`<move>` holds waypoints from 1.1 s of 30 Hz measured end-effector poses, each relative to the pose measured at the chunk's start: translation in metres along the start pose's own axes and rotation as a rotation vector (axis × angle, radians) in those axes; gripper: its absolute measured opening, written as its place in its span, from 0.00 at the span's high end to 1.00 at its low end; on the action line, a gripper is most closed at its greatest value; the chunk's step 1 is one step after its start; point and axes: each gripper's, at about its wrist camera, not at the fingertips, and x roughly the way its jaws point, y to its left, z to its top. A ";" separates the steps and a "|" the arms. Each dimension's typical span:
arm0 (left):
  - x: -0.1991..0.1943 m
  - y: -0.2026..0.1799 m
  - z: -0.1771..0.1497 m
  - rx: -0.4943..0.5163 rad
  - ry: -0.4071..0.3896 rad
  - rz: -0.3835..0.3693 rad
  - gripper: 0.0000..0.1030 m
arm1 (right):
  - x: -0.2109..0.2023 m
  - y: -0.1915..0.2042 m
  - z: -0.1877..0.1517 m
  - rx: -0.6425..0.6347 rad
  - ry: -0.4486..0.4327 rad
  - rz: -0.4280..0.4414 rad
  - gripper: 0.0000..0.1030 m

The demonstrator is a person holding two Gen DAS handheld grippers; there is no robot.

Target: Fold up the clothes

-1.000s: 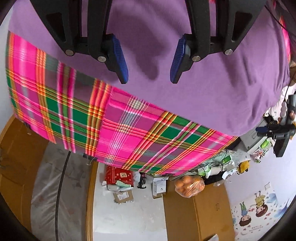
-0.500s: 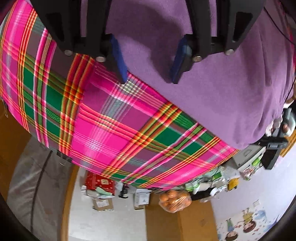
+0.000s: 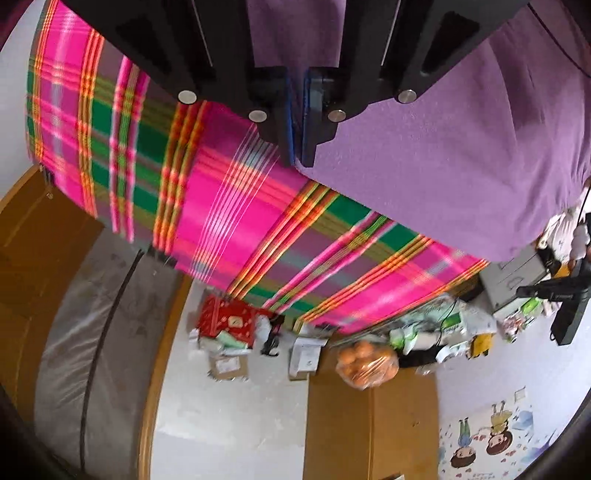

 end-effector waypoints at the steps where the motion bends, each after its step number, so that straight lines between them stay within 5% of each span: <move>1: 0.002 0.001 0.001 -0.004 0.012 -0.011 1.00 | 0.000 -0.001 0.003 0.002 -0.004 -0.008 0.96; 4: 0.021 0.008 -0.003 -0.052 0.107 -0.039 0.86 | 0.016 -0.001 -0.002 -0.002 0.082 0.010 0.94; 6: 0.028 0.016 -0.010 -0.078 0.141 -0.035 0.56 | 0.020 -0.002 -0.011 -0.007 0.107 0.005 0.93; 8: 0.033 0.024 -0.016 -0.110 0.162 -0.046 0.46 | 0.020 -0.003 -0.015 0.003 0.108 0.018 0.87; 15: 0.054 0.012 -0.035 -0.096 0.276 -0.119 0.42 | 0.026 -0.007 -0.016 0.002 0.146 0.023 0.78; 18: 0.065 0.003 -0.042 -0.052 0.305 -0.071 0.43 | 0.032 -0.005 -0.017 -0.007 0.168 0.027 0.79; 20: 0.063 0.000 -0.044 -0.041 0.277 -0.056 0.49 | 0.032 -0.003 -0.016 -0.015 0.163 0.025 0.95; 22: 0.055 -0.007 -0.040 -0.007 0.237 -0.035 0.75 | 0.032 0.001 -0.015 -0.044 0.161 -0.008 0.97; 23: 0.050 -0.011 -0.036 0.010 0.213 -0.024 0.78 | 0.030 0.000 -0.012 -0.037 0.144 -0.024 0.98; 28: 0.037 -0.026 -0.026 0.081 0.135 0.076 0.78 | 0.026 -0.009 0.000 0.009 0.080 -0.114 1.00; 33: 0.048 -0.011 -0.029 0.046 0.186 0.094 0.74 | 0.015 -0.019 -0.009 0.097 0.097 -0.102 0.98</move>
